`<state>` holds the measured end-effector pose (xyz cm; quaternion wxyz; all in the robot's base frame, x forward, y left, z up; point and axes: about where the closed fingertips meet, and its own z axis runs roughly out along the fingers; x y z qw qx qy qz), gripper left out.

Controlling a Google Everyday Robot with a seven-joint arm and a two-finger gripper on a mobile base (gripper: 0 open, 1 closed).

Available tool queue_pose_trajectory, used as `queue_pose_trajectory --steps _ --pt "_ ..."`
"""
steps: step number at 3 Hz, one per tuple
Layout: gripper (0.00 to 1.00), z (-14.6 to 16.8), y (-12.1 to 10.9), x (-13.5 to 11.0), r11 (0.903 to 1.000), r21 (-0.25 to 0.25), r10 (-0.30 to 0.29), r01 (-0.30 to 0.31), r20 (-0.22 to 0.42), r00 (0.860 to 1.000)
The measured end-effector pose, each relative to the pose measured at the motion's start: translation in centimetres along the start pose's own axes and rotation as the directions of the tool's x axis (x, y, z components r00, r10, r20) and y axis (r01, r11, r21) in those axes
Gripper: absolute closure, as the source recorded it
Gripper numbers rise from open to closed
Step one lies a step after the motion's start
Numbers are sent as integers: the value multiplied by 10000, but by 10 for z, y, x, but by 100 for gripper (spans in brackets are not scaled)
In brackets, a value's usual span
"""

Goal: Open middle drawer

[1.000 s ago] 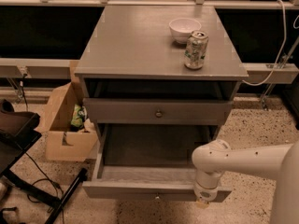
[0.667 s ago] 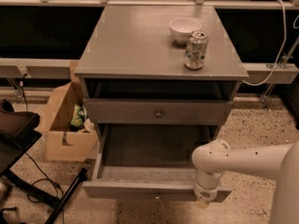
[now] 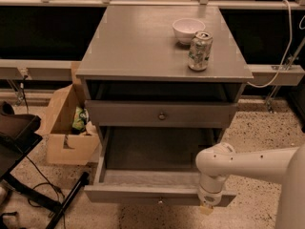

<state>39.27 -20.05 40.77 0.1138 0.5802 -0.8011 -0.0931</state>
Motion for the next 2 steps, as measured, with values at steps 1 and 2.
queue_pose_trajectory --steps 1,2 --pt "13 0 0 0 10000 0 0 0 0 10000" --pt "0 0 0 0 10000 -1 0 0 0 10000"
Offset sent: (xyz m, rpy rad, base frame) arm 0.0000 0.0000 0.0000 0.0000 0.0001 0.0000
